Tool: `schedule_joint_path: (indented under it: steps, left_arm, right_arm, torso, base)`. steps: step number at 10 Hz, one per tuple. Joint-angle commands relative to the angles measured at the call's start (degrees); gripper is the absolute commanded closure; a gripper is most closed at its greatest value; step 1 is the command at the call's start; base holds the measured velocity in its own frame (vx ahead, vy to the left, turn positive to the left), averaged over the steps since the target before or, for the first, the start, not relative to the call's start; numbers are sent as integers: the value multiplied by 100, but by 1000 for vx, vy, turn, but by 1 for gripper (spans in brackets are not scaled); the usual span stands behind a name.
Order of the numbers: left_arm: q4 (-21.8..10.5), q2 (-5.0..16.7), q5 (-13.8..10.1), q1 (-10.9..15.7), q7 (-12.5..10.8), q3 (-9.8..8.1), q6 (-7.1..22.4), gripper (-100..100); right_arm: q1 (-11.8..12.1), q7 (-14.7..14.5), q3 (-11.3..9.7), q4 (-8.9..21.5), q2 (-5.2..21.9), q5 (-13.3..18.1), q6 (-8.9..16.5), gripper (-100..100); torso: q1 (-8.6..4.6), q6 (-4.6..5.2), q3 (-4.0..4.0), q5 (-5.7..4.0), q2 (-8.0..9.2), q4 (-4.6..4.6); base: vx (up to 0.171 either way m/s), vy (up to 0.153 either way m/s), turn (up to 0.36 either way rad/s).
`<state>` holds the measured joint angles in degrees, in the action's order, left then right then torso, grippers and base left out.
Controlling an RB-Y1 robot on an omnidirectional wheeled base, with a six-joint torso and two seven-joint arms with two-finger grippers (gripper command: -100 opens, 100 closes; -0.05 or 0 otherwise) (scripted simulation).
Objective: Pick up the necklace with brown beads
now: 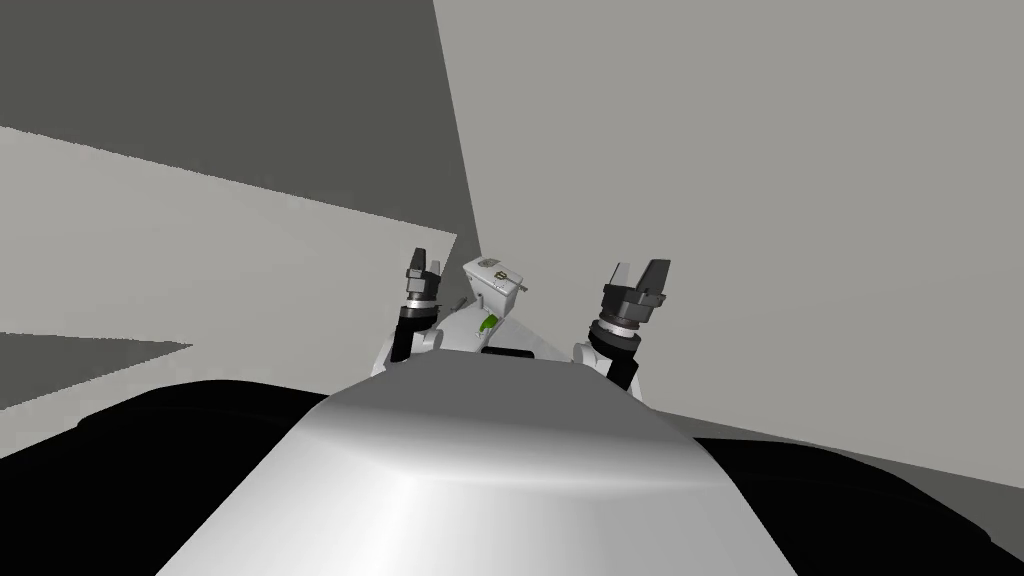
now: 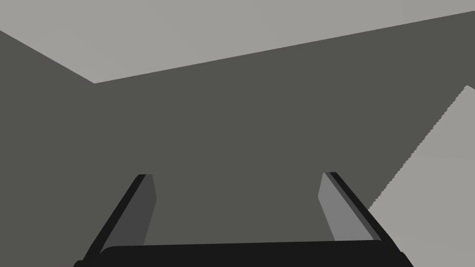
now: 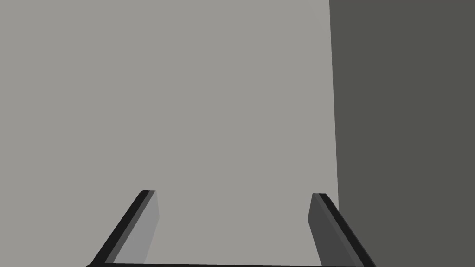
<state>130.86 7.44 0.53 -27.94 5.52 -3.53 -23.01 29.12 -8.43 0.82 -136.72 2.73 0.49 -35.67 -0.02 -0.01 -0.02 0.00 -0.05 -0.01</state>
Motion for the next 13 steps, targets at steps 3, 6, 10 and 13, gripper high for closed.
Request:
schedule_joint_path:
  steps: [3,6,10,13]
  left_arm:
    - [0,0,0,0,0,0,0,-100]
    - [25,313,-42,-9,-97,118,389,-100]
    - [70,736,-98,-25,-229,278,911,-100]
    - [127,1127,-150,-42,-349,425,1391,-100]
  right_arm:
    - [0,0,0,0,0,0,0,0]
    - [0,0,0,0,0,0,0,0]
    - [0,0,0,0,0,0,0,0]
    - [0,0,0,0,0,0,0,0]
  torso:
    - [5,1,2,1,4,1]
    - [8,1,-2,2,-4,-1]
    - [8,2,-5,2,-8,-2]
    - [10,1,-5,2,-8,-2]
  base:
    - [-4,5,-14]
    - [16,10,-120]
    - [22,13,-133]
    - [24,17,-156]
